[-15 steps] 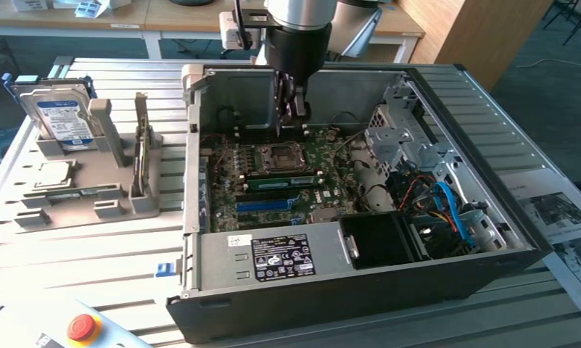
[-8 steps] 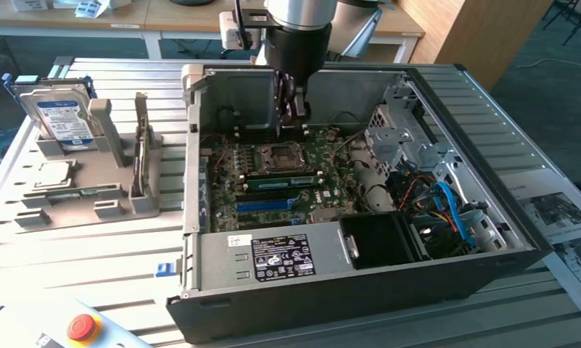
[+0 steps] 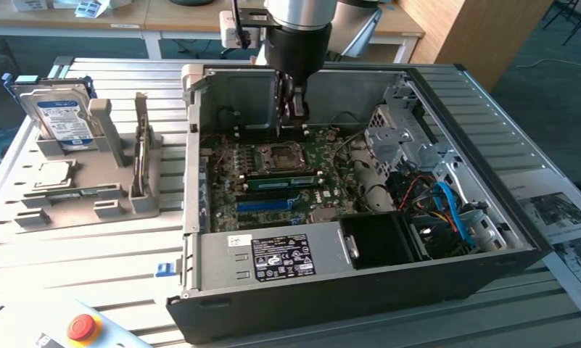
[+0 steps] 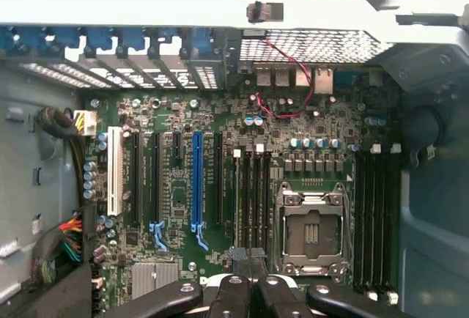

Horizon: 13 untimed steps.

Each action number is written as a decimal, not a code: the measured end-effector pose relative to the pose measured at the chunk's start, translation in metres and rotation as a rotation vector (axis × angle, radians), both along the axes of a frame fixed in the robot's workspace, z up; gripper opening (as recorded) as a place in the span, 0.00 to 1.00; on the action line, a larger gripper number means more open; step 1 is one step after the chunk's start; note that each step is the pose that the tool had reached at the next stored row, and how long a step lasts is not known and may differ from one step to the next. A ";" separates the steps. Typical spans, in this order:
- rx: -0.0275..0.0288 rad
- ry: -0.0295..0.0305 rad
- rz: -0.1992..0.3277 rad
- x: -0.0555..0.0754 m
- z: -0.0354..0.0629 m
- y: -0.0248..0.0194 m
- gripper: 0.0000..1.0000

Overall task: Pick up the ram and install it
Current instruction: 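Press down the ram until it locks into place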

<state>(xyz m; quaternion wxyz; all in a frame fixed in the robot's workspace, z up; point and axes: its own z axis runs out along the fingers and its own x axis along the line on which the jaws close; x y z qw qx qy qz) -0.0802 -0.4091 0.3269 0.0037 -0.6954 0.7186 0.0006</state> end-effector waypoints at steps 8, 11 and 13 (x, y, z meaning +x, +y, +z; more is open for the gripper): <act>-0.0001 0.0000 -0.120 0.000 0.0000 0.0000 0.10; 0.0000 0.0000 -0.165 0.000 0.0000 0.0001 0.10; 0.0000 0.0000 -0.199 0.000 -0.0001 0.0001 0.10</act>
